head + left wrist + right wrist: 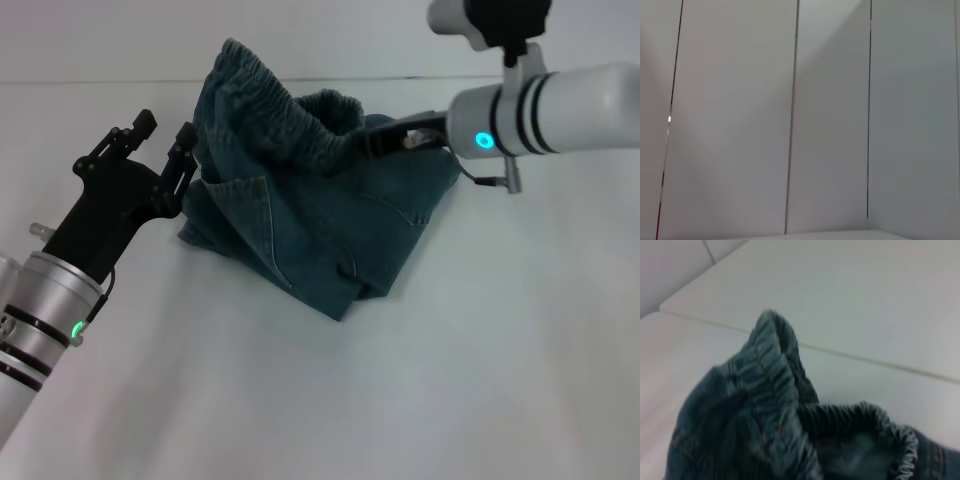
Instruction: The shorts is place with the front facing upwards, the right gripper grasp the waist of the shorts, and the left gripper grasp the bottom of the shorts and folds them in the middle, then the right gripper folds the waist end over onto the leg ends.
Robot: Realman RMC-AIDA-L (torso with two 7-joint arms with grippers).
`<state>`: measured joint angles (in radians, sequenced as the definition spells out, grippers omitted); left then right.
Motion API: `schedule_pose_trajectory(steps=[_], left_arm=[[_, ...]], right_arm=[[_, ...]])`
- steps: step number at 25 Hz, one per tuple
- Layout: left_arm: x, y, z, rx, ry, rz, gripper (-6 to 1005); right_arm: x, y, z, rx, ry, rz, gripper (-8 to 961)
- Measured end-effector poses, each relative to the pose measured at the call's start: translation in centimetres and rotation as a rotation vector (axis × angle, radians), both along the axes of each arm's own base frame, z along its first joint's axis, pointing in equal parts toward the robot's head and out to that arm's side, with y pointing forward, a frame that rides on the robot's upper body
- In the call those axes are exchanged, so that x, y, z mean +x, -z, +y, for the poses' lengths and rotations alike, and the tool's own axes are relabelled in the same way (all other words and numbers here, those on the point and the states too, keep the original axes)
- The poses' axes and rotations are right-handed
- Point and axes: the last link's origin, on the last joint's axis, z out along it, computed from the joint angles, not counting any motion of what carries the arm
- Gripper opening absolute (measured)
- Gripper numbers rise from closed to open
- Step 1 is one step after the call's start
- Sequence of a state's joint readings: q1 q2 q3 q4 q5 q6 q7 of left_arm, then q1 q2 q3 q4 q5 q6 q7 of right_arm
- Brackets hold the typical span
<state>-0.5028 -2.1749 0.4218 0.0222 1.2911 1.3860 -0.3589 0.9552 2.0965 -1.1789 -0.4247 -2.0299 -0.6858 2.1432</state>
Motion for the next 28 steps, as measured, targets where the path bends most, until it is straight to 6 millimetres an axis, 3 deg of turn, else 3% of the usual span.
schedule_pose_trajectory(steps=[7, 21, 24, 28], left_arm=[[0.1, 0.2, -0.1, -0.006, -0.002, -0.006, 478], [-0.2, 0.4, -0.4, -0.009, -0.011, -0.003, 477], [-0.2, 0.0, -0.6, -0.021, 0.015, 0.005, 479], [-0.5, -1.5, -0.5, -0.163, 0.1, 0.001, 481]], right_arm=[[-2.4, 0.2, 1.6, 0.063, -0.027, -0.004, 60], [-5.1, -0.8, 3.0, 0.136, -0.169, -0.025, 77], [-4.0, -2.4, 2.1, 0.132, -0.261, -0.022, 81], [-1.2, -6.4, -2.1, 0.069, -0.335, 0.109, 86]])
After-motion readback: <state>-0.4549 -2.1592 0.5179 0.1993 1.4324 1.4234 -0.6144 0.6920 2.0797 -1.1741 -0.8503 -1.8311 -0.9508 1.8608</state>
